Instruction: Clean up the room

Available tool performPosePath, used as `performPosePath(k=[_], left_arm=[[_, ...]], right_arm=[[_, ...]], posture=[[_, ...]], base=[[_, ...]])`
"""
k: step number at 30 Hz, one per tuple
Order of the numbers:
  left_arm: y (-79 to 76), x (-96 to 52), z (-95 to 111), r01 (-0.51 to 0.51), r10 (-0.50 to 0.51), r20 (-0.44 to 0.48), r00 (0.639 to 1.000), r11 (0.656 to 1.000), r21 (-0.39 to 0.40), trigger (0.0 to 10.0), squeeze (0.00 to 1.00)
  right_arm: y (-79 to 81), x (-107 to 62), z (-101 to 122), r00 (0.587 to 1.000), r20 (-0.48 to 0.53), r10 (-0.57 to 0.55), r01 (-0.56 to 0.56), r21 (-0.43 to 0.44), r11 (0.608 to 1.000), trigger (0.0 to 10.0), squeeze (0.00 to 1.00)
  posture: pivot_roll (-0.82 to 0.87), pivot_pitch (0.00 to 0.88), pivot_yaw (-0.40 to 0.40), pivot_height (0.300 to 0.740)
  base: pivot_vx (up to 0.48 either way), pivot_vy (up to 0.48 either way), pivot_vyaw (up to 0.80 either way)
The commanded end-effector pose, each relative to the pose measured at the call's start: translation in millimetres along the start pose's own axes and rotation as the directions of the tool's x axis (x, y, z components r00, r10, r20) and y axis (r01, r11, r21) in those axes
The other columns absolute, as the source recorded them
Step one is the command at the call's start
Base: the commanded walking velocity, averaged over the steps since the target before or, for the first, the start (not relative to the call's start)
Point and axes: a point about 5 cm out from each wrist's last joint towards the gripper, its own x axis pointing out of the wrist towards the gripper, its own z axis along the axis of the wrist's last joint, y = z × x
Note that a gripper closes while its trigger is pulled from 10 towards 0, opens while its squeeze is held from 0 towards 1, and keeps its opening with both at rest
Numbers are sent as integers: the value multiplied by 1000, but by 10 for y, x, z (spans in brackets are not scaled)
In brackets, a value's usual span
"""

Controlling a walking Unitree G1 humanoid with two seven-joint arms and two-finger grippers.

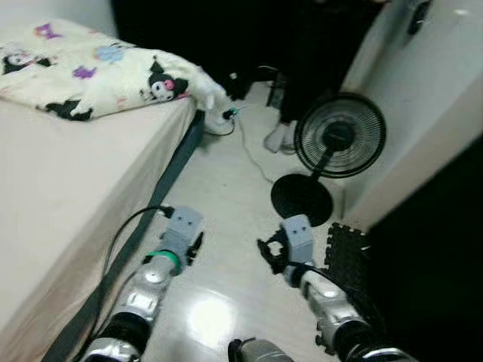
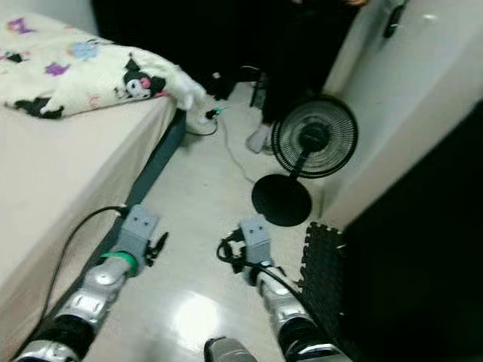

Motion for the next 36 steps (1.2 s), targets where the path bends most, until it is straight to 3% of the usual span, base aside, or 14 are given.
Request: performPosePath(k=[1,29,34,36], left_arm=[[-10,-26,-98,5,-5,-38,999,1000,-1,10000,0],[-1,-23,-93,0,1,-32,999,1000,11,10000,0],[27,-22,-26,21,-21,-3,1000,997,68,10000,0],[77,-19,77,30,-36,46,998,990,137,10000,0]], right_arm=[[34,-22,-67,1000,-19,4,-4,13,1000,10000,0],[38,-19,-65,1000,-16,1,-1,13,1000,10000,0],[34,1,7,999,29,-19,19,-8,1000,10000,0],[28,40,110,996,80,-49,49,-2,999,10000,0]], posture=[[-13,8,-8,740],[-12,7,8,740],[-6,7,41,740],[-2,6,76,740]], base=[[0,0,-744],[0,0,-747],[0,0,-748],[0,0,0]])
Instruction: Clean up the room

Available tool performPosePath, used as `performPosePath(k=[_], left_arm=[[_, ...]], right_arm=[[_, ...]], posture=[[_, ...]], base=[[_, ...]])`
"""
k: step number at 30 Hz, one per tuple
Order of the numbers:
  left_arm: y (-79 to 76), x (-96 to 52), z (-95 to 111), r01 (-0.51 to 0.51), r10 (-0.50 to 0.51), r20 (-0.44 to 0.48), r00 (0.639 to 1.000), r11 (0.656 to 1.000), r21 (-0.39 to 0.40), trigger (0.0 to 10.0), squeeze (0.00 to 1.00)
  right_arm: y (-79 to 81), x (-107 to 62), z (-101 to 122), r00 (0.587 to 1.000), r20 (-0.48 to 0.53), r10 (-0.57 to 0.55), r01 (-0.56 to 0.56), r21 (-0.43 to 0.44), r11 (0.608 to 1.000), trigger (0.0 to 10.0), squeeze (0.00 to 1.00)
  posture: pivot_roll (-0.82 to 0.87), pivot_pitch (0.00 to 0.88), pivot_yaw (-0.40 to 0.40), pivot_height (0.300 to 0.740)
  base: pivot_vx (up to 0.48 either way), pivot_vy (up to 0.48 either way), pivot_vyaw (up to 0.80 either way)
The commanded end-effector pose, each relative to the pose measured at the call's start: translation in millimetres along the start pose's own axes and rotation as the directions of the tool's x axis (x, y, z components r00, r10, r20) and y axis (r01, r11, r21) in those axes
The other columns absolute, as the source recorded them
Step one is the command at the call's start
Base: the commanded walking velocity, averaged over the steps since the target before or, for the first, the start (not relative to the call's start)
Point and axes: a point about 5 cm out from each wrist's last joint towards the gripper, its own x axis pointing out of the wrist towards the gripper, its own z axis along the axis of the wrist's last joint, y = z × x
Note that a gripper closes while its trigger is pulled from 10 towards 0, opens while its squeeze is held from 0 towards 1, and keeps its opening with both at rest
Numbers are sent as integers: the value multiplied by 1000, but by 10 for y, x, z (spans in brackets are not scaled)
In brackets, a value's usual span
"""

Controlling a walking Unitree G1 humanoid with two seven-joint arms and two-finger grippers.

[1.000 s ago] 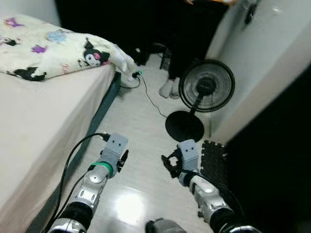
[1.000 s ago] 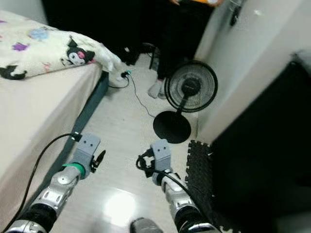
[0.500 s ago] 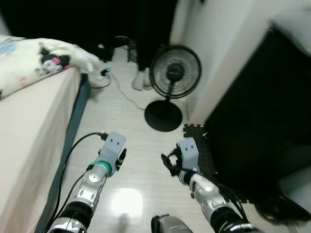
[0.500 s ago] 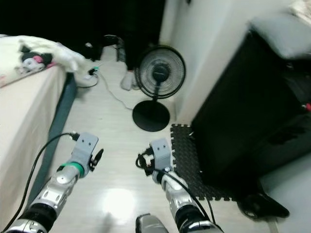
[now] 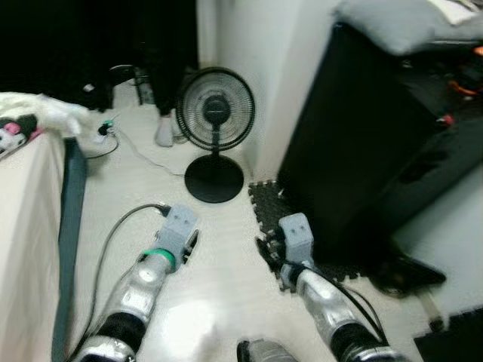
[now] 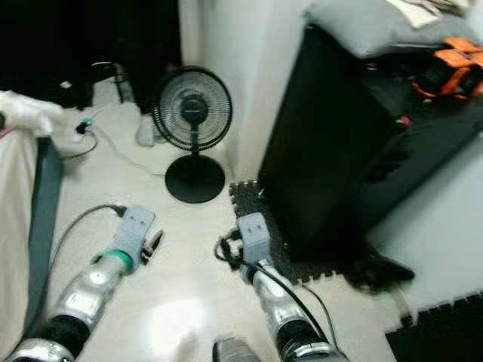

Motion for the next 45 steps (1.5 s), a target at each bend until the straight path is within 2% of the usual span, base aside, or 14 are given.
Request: performPosePath(k=[1,3,5,11,21,45], left_arm=[[68,-45,-75,5,-4,-18,1000,999,50,10000,0],[92,-39,-34,7,-7,1,1000,998,70,10000,0],[150,5,91,-9,6,46,999,997,76,10000,0],[109,24,192,-8,2,99,995,998,62,10000,0],[47,16,210,-23,15,123,992,998,66,10000,0],[63,22,213,-58,52,127,991,997,48,10000,0]], right_arm=[[80,28,29,1000,27,-2,2,14,1000,10000,0],[77,46,76,999,51,-16,15,21,1000,10000,0],[92,91,218,992,125,-25,20,39,999,10000,0],[121,102,318,982,187,-12,4,41,999,10000,0],[135,96,316,980,197,-5,-2,34,999,10000,0],[168,84,294,982,187,20,-23,14,1000,10000,0]], posture=[[-2,6,76,740],[-3,5,76,740],[-7,2,73,740],[-19,0,54,740],[-22,0,44,740],[-21,0,36,740]], base=[[0,0,0],[0,0,0],[0,0,0],[0,0,0],[0,0,0],[472,0,0]])
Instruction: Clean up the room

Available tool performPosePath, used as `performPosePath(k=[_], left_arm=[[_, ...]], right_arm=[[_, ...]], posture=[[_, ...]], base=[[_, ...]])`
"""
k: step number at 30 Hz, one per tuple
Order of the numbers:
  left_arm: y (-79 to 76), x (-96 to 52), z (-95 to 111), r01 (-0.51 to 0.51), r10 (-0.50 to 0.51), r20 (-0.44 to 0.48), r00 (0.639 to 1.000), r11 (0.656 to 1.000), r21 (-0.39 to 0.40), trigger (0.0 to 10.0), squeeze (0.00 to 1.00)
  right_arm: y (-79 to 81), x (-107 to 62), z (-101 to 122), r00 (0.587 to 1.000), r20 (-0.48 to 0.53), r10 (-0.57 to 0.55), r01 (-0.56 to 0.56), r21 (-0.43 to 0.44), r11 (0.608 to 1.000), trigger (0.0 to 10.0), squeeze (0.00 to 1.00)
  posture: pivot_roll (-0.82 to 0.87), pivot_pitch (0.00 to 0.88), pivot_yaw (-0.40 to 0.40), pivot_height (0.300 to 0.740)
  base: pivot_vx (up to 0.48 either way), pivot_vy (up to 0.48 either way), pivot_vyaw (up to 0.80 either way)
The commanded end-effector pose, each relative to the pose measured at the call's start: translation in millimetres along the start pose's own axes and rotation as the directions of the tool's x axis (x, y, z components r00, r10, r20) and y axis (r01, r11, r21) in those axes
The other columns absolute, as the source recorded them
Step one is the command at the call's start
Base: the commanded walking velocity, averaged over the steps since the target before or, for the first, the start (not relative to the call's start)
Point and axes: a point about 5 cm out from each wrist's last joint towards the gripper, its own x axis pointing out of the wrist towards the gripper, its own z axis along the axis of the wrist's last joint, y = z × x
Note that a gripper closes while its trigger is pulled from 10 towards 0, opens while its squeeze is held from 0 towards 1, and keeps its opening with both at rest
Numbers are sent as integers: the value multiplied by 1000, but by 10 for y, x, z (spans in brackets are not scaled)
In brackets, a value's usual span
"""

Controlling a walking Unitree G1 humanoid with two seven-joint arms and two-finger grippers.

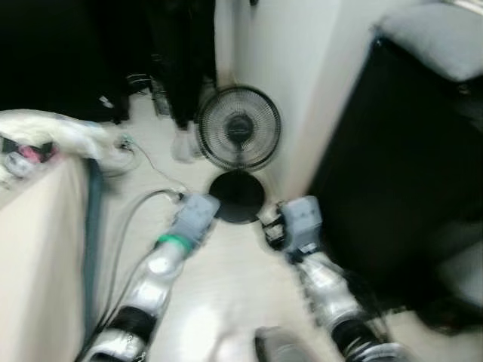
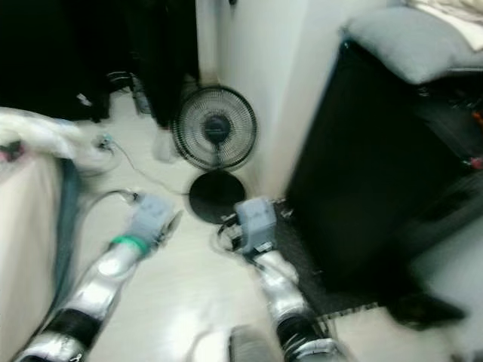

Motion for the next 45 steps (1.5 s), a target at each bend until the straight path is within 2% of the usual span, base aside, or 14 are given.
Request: performPosePath(k=[1,45], left_arm=[[28,-93,-200,-11,11,-74,997,1000,3,10000,0],[36,-96,-204,-19,19,-76,997,1000,5,10000,0]], right_arm=[[123,10,-32,1000,-7,28,-28,23,999,10000,0],[106,4,-48,999,-25,26,-26,11,1000,10000,0]], posture=[[-21,0,36,740],[-18,4,36,740]], base=[[469,0,0],[441,0,0]])
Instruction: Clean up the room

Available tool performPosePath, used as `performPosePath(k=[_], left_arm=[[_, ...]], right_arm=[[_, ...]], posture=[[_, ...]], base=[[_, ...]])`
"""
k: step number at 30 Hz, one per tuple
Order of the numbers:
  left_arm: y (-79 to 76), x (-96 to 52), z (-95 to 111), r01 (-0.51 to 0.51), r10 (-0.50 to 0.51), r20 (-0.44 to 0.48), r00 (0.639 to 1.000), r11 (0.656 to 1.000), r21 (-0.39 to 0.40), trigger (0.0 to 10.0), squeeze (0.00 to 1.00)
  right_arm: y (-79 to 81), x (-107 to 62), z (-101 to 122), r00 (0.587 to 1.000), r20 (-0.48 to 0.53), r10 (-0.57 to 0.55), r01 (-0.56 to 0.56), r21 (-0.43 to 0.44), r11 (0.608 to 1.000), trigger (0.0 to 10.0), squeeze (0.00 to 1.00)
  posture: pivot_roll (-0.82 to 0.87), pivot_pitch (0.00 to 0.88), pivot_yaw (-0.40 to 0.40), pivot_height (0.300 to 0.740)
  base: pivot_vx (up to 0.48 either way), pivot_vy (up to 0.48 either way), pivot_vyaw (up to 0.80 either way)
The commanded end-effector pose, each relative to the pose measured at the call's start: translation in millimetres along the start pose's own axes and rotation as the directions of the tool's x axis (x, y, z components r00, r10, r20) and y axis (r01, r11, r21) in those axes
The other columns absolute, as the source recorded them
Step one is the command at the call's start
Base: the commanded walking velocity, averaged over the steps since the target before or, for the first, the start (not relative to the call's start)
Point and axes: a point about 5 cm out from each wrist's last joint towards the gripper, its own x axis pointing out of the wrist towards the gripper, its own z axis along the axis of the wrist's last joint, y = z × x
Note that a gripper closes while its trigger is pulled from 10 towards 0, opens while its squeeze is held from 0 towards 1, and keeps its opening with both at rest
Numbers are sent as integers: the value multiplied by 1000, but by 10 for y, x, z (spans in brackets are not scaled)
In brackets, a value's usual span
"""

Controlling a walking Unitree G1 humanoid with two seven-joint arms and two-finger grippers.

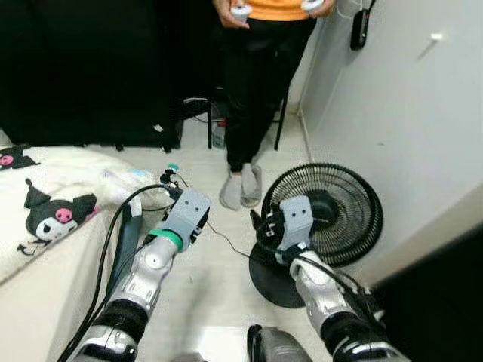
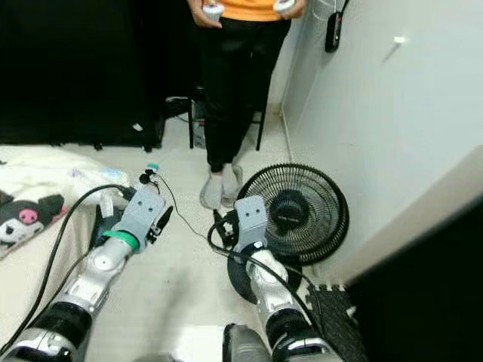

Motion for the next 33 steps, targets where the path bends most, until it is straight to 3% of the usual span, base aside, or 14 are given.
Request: performPosePath(k=[1,26,33], left_arm=[[-9,-43,-95,1,-2,-38,999,1000,-3,10000,0],[-43,-48,-100,25,-25,-44,999,1000,-3,10000,0],[-203,-99,-227,169,-170,-108,980,986,-14,10000,0]], right_arm=[[-1,-5,-21,1000,-12,-8,8,10,1000,10000,0],[-13,-25,-59,999,-36,-11,11,-3,1000,10000,0],[-70,-113,-216,992,-119,-32,31,-6,999,10000,0]], posture=[[-18,4,36,740],[-20,9,37,740],[-28,5,35,740]], base=[[0,0,0],[0,0,0],[0,0,0]])
